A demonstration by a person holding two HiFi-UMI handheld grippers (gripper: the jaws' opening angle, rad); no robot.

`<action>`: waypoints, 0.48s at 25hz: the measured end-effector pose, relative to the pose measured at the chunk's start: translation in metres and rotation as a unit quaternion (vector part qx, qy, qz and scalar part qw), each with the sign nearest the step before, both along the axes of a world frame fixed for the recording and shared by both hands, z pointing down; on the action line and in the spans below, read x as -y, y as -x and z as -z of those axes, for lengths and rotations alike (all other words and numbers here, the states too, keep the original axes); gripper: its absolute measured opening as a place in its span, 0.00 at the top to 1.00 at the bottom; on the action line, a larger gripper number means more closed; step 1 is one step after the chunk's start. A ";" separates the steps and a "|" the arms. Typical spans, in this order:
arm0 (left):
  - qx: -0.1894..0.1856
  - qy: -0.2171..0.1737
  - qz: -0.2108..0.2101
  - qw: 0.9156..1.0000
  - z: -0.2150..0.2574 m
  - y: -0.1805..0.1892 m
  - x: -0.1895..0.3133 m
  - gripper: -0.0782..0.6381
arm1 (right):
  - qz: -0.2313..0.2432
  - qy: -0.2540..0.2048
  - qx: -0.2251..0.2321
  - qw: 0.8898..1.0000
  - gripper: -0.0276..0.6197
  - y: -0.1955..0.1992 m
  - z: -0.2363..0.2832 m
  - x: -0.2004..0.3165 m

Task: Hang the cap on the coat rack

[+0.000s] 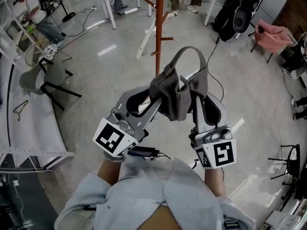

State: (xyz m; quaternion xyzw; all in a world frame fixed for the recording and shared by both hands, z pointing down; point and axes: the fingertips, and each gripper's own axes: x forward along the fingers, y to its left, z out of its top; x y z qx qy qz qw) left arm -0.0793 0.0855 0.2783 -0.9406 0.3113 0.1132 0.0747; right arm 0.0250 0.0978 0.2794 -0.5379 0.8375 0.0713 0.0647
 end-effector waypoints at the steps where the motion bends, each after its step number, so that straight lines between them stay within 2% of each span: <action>1: 0.000 0.000 0.001 1.000 0.000 -0.002 -0.001 0.76 | 0.001 0.000 0.001 1.000 0.89 -0.002 0.000 -0.001; 12: 0.003 -0.008 0.009 1.000 0.004 -0.020 -0.020 0.76 | 0.010 -0.009 0.009 1.000 0.89 -0.020 0.003 -0.017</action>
